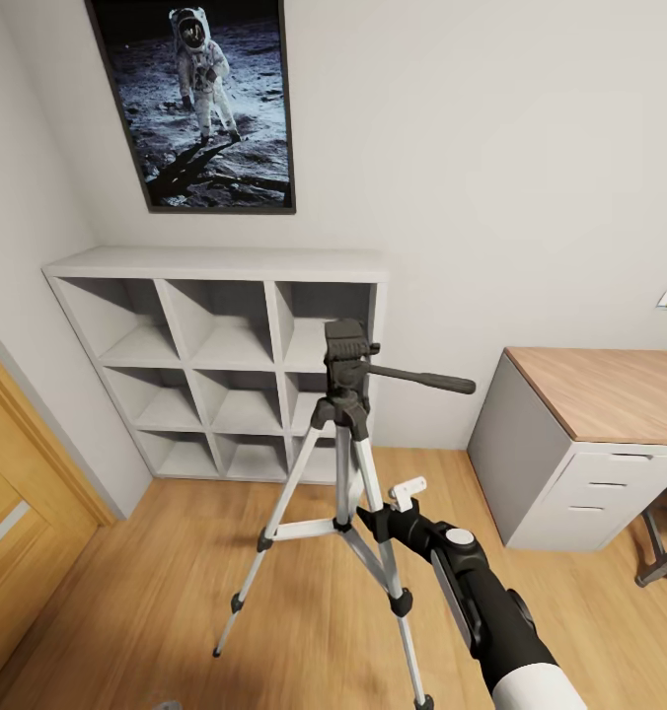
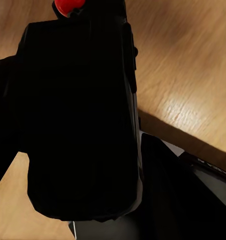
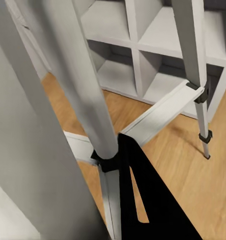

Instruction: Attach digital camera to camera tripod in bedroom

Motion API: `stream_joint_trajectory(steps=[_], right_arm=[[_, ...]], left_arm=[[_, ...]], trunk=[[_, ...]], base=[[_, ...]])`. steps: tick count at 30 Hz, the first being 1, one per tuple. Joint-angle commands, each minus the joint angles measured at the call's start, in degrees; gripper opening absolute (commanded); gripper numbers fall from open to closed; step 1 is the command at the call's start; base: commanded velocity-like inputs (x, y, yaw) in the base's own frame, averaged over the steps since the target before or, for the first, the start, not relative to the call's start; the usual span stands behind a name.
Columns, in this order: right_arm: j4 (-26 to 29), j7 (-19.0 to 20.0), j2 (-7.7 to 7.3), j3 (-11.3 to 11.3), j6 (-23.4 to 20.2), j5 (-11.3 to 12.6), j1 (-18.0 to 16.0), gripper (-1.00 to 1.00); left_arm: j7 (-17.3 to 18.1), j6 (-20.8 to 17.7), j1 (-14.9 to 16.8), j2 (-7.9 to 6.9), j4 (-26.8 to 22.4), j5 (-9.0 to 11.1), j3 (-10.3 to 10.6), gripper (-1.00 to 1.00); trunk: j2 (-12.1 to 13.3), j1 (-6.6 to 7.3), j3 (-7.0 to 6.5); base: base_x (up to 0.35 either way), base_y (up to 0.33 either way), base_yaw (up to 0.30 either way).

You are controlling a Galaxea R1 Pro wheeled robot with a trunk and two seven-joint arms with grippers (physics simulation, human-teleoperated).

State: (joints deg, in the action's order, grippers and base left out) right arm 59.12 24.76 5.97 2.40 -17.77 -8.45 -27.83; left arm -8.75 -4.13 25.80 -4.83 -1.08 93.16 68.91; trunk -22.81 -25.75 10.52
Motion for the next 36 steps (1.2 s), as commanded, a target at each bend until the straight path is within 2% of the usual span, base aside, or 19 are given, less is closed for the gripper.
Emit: stream_joint_trajectory(steps=[1,10,11,14,17,18,24,25,27,30,31,33,34,35,36], right_arm=[[0.06,0.28,0.02,-0.11,-0.17,-0.93,-0.03,-1.0],[-0.76,0.23,0.36,0.03,-0.16,-1.59,-0.03,-1.0],[-0.79,0.23,0.37,0.03,-0.16,-5.7,-0.03,-1.0],[-0.88,0.29,0.43,0.05,-0.16,-5.7,-0.03,-1.0],[-0.87,0.38,0.44,0.06,-0.16,-5.71,-0.03,-1.0],[-0.86,0.4,0.44,0.06,-0.16,-5.71,-0.03,-1.0],[-0.91,0.46,0.45,0.06,-0.16,-5.71,-0.03,-1.0],[-0.92,0.46,0.45,0.06,-0.16,-5.71,-0.03,-1.0],[-0.93,0.46,0.45,0.06,-0.16,-5.71,-0.03,-1.0],[-0.99,0.46,0.45,0.06,-0.16,-5.71,-0.03,-1.0],[-1.17,0.46,0.45,0.06,-0.16,-5.71,-0.03,-1.0],[-1.34,0.46,0.45,0.06,-0.16,-5.71,-0.03,-1.0],[-1.37,0.46,0.45,0.06,-0.16,-5.71,-0.03,-1.0],[-1.43,0.46,0.45,0.06,-0.16,-5.66,-0.03,-1.0],[-1.43,0.46,0.45,0.06,-0.16,-5.65,-0.03,-1.0]], left_arm=[[-0.34,-0.44,0.05,-0.11,-0.16,0.18,0.49,-1.0],[-0.4,-2.29,1.09,-2.8,-0.4,0.2,0.34,-1.0],[-0.4,-4.38,3.29,-3.59,-0.4,0.21,0.34,-1.0],[-0.4,-9.97,9.45,-4.65,-0.39,0.25,0.35,-1.0],[-0.49,-18.01,19.47,-5.74,-0.36,0.25,0.32,-1.0],[-0.5,-19.12,20.93,-5.88,-0.36,0.26,0.33,-1.0],[-0.77,-30.1,38.08,-6.33,-0.42,0.24,0.28,-1.0],[-0.82,-31.29,40.24,-6.33,-0.44,0.25,0.28,-1.0],[-0.86,-32.31,42.38,-6.33,-0.45,0.22,0.27,-1.0],[-0.91,-35.04,48.44,-6.05,-0.65,0.2,0.33,-1.0],[-0.91,-36.54,51.57,-5.81,-1.02,0.19,0.34,-1.0],[-0.96,-38.32,55.49,-5.43,-2.46,0.18,0.35,-1.0],[-0.99,-38.65,56.44,-5.37,-3.02,0.18,0.35,-1.0],[-1.45,-39.62,60.15,-5.23,-6.17,0.18,0.35,-1.0],[-1.68,-39.83,61.04,-5.22,-7.16,0.18,0.35,-1.0]], trunk=[[-0.11,-0.04,0.11],[-0.11,-0.04,0.11],[-0.11,-0.04,0.11],[-0.11,-0.04,0.11],[-0.11,-0.04,0.11],[-0.11,-0.04,0.11],[-0.11,-0.04,0.11],[-0.11,-0.04,0.11],[-0.11,-0.04,0.11],[-0.11,-0.04,0.11],[-0.11,-0.04,0.11],[-0.11,-0.04,0.11],[-0.11,-0.04,0.11],[-0.11,-0.04,0.11],[-0.11,-0.04,0.11]], base=[[0.0,0.0,0.0],[0.0,0.0,0.0],[0.0,0.0,0.0],[0.0,0.0,0.0],[0.0,0.0,0.0],[0.0,0.0,0.0],[0.0,0.0,0.0],[0.0,0.0,0.0],[0.0,0.0,0.0],[0.0,0.0,0.0],[0.0,0.0,0.0],[0.0,0.0,0.0],[0.0,0.0,0.0],[0.0,0.0,0.0],[0.0,0.0,0.0]])
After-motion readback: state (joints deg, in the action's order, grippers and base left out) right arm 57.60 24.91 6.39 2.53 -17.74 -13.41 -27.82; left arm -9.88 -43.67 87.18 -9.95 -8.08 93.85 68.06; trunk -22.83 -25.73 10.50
